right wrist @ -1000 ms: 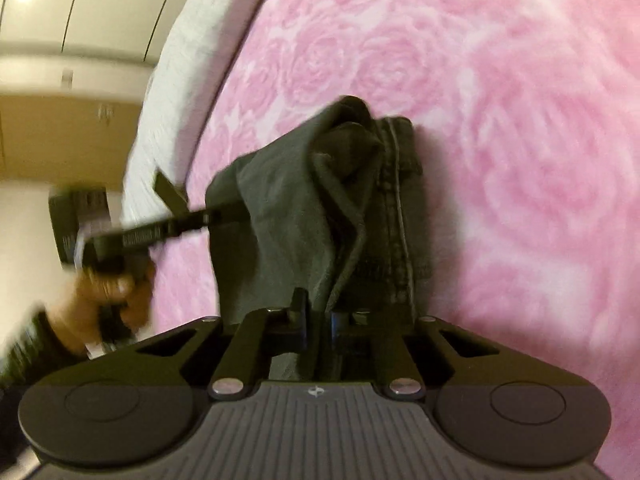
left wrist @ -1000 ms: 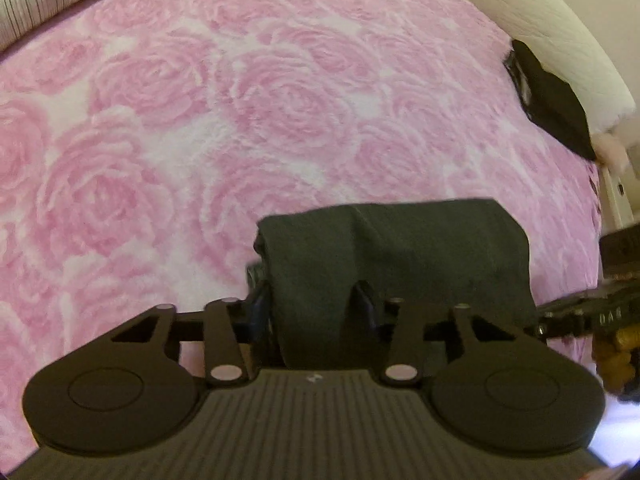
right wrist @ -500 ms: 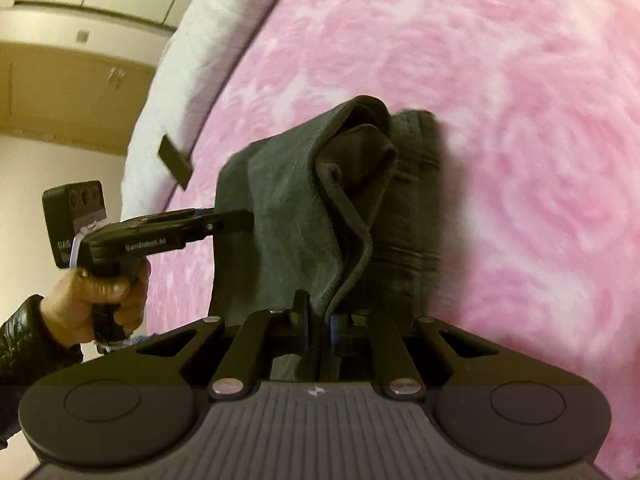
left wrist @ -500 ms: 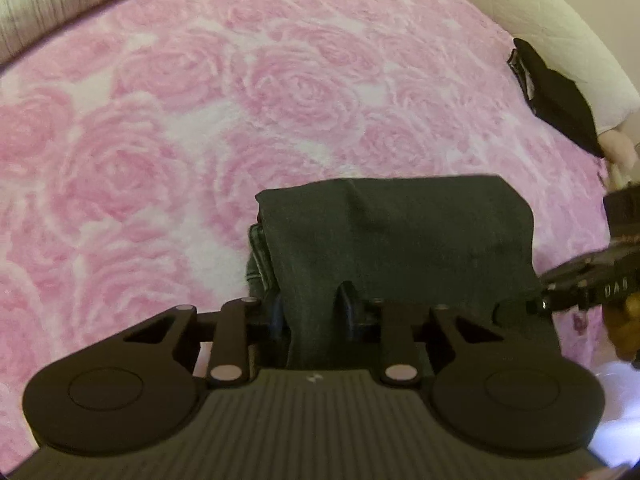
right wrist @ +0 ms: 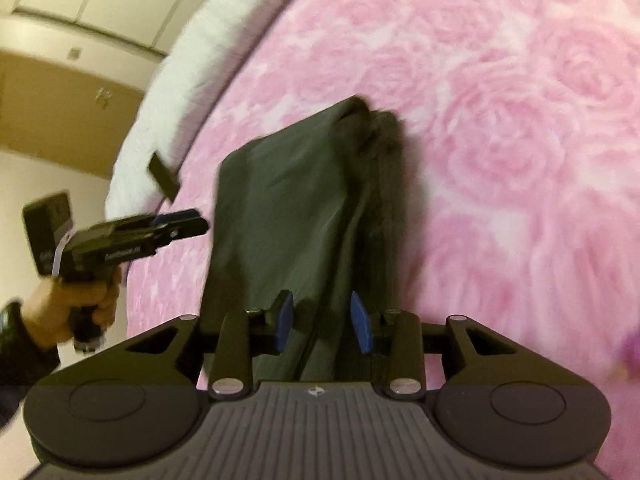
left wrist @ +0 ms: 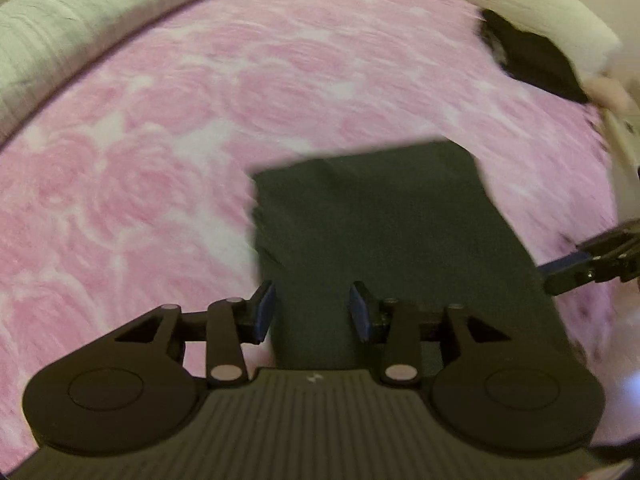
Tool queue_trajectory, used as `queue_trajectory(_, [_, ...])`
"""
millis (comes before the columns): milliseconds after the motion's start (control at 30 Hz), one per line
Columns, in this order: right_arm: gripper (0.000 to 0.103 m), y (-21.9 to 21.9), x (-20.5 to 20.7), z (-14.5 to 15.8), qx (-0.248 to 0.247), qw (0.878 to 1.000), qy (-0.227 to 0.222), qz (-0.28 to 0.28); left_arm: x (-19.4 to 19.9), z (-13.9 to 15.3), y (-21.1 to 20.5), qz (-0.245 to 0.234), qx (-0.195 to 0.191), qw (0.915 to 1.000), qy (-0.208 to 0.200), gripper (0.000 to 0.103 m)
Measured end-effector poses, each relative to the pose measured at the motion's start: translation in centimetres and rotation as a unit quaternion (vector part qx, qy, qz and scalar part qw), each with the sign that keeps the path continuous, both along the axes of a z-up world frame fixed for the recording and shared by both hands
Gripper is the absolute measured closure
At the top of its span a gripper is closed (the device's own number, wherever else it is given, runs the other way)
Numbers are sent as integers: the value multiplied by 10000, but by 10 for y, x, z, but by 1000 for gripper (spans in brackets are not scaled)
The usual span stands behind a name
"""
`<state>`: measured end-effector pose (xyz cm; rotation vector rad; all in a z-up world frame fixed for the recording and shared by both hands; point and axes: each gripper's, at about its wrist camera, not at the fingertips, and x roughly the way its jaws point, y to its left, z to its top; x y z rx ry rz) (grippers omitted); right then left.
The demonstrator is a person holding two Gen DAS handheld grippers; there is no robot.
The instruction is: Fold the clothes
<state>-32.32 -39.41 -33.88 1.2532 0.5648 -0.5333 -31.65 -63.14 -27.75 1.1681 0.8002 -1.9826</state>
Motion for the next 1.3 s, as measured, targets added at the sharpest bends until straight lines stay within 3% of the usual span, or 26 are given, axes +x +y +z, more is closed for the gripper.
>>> queue_trajectory(67, [64, 33, 2, 11, -180, 9995, 125, 224, -6, -13, 20, -286, 119, 9995, -83, 68])
queue_trajectory(133, [49, 59, 19, 13, -319, 9978, 360, 458, -11, -35, 30, -466, 90, 9981, -381, 67])
queue_trajectory(167, [49, 70, 23, 9, -396, 9961, 528, 589, -11, -45, 31, -472, 94, 9980, -416, 66])
queue_trajectory(200, [53, 79, 27, 4, -466, 9942, 688, 687, -9, -52, 30, -435, 119, 9982, -394, 66])
queue_trajectory(233, [64, 85, 29, -2, -487, 9930, 801, 716, -8, -58, 28, -382, 142, 9985, -354, 66])
queue_trajectory(300, [80, 86, 16, -17, -266, 9960, 751, 395, -6, -58, 26, -368, 134, 9987, -333, 69])
queue_trajectory(467, [87, 87, -24, -51, 469, 9977, 205, -456, -2, -54, 27, -429, 112, 9983, -372, 70])
queue_trajectory(567, [75, 89, -20, -39, 380, 9976, 257, -518, 6, -38, 27, -193, 91, 9991, -372, 68])
queue_trajectory(633, [50, 92, -17, -24, 200, 9978, 354, -525, 21, -26, 31, 39, 128, 9996, -257, 64])
queue_trajectory(700, [40, 102, -22, -9, -18, 9973, 428, -598, 41, -22, 35, 349, 313, 9989, -95, 56])
queue_trajectory(867, [29, 108, -21, -25, 1, 9975, 379, -601, 77, -49, 46, 941, 1067, 9895, 260, 53])
queue_trajectory(967, [18, 101, -9, -45, -87, 9978, 515, -411, 89, -66, 49, 1280, 1345, 9812, 518, 53])
queue_trajectory(1033, [13, 95, -8, -58, 51, 9984, 318, -459, 91, -69, 48, 1372, 1443, 9779, 638, 55])
queue_trajectory(1067, [14, 93, -7, -61, 132, 9985, 230, -475, 91, -69, 48, 1365, 1473, 9773, 670, 57])
queue_trajectory(1100, [26, 91, -6, -63, 221, 9985, 133, -474, 91, -69, 49, 1339, 1496, 9772, 691, 62])
queue_trajectory(1133, [44, 90, -4, -65, 321, 9985, 47, -443, 90, -69, 49, 1322, 1522, 9769, 712, 66])
queue_trajectory(1167, [46, 89, -2, -65, 401, 9982, 52, -451, 88, -69, 49, 1310, 1549, 9765, 733, 69])
queue_trajectory(1233, [68, 86, 0, -65, 553, 9974, 55, -453, 83, -65, 51, 1238, 1526, 9780, 704, 76])
queue_trajectory(1300, [79, 80, 0, -59, 665, 9971, 14, -369, 77, -61, 56, 1172, 1472, 9801, 631, 79])
